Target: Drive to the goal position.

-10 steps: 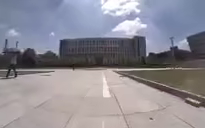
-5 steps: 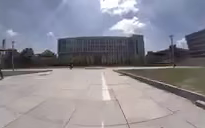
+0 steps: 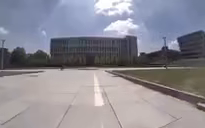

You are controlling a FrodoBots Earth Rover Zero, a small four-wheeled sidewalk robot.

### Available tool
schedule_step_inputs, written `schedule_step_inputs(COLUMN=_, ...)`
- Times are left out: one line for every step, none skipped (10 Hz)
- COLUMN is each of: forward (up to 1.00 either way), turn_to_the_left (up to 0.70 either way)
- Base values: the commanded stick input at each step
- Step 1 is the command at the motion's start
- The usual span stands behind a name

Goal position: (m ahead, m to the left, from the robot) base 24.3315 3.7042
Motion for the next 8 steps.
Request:
schedule_step_inputs(forward=0.5, turn_to_the_left=0.0)
schedule_step_inputs(forward=0.5, turn_to_the_left=0.0)
schedule_step_inputs(forward=0.5, turn_to_the_left=0.0)
schedule_step_inputs(forward=0.5, turn_to_the_left=0.0)
schedule_step_inputs(forward=0.5, turn_to_the_left=0.0)
schedule_step_inputs(forward=0.5, turn_to_the_left=0.0)
schedule_step_inputs(forward=0.5, turn_to_the_left=0.0)
schedule_step_inputs(forward=0.5, turn_to_the_left=0.0)
